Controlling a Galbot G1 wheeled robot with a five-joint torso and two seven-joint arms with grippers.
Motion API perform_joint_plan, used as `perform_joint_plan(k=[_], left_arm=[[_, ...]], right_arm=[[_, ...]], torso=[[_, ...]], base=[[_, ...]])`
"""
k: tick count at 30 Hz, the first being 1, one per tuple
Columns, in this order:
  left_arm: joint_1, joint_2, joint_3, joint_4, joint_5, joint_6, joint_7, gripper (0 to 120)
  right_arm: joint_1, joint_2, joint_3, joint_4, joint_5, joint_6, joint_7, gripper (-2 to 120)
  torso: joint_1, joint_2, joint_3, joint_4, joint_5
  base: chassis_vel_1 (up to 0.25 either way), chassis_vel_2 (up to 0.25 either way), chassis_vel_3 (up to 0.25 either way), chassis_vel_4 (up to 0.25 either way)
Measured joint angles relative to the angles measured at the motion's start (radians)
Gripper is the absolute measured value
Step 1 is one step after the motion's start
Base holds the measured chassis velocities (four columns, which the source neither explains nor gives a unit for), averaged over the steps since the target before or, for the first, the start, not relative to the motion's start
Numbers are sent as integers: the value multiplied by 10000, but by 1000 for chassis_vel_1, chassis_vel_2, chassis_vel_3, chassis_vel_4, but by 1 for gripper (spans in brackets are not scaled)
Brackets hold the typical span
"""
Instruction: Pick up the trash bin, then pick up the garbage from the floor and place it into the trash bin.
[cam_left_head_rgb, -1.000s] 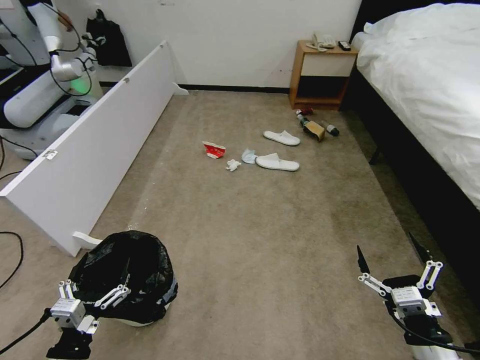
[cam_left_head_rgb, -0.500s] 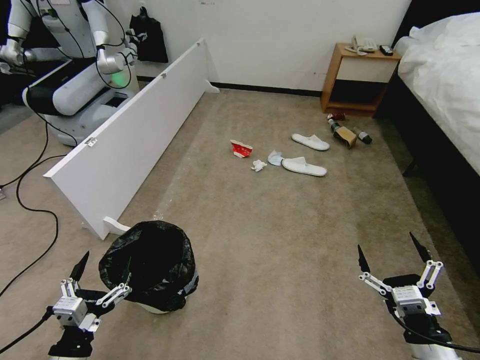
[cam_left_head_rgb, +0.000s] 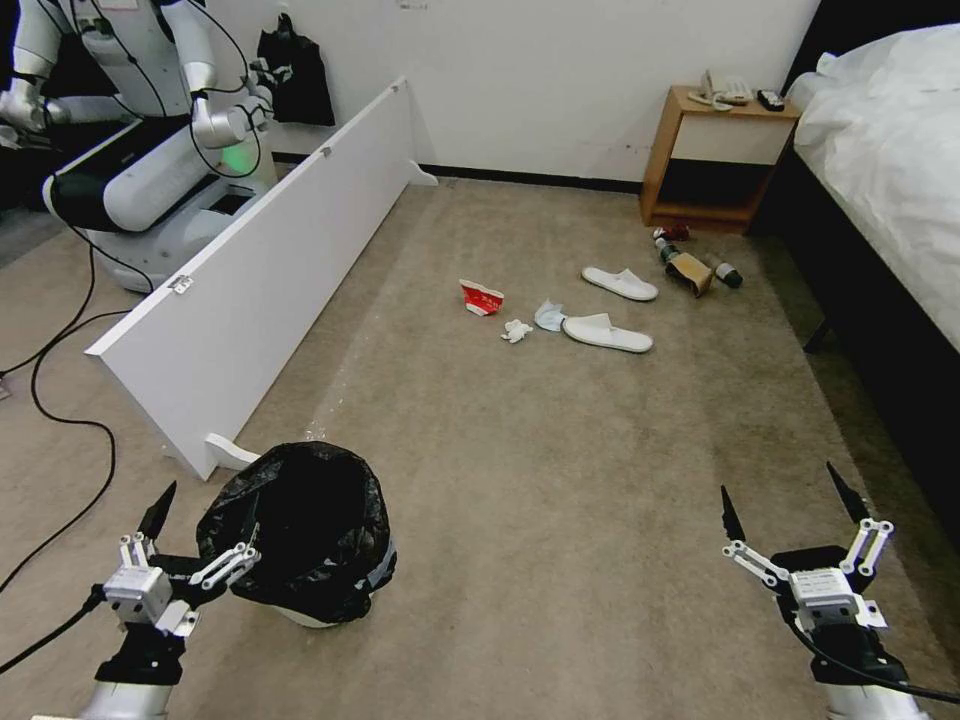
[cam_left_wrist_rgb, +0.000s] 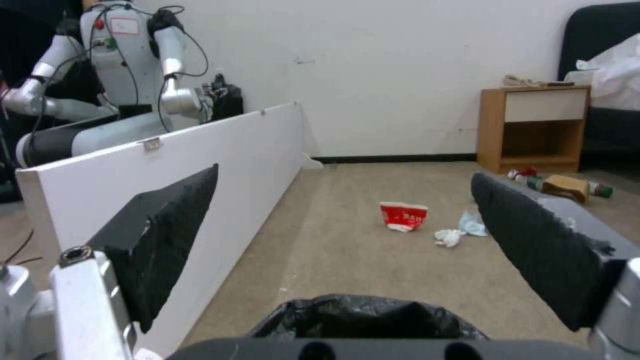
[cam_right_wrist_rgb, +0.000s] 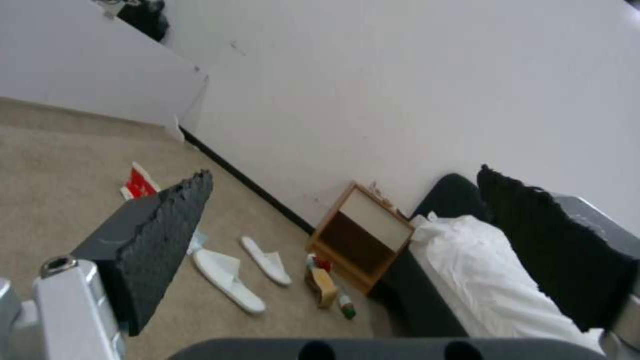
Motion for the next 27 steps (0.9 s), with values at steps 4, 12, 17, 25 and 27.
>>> perform_joint_plan(k=[4, 12, 17, 25, 27], left_arm=[[-465, 266, 27, 35, 33, 542, -306, 100], [-1458, 1271, 297, 201, -165, 2040, -1101, 100], [-1678, 2171, 451, 313, -120, 3515, -1375, 100], [-2007, 2861, 465, 409, -844, 5257, -1708, 100], [-2034, 3008, 432, 487, -938, 5489, -1691, 100]], right_arm=[[83, 0, 4, -63, -1, -45, 11, 100], [151, 0, -31, -180, -6, -57, 11, 100], [200, 0, -5, -263, 6, -33, 9, 100], [223, 0, -4, -420, -9, 26, -4, 100], [235, 0, 4, -453, -9, 36, -3, 100]], torso=[[0, 0, 0, 2, 0], [0, 0, 0, -1, 0], [0, 0, 0, 1, 0], [1, 0, 0, 0, 0], [0, 0, -1, 0, -1]], base=[[0, 0, 0, 0], [0, 0, 0, 0], [0, 0, 0, 0], [0, 0, 0, 0], [0, 0, 0, 0]])
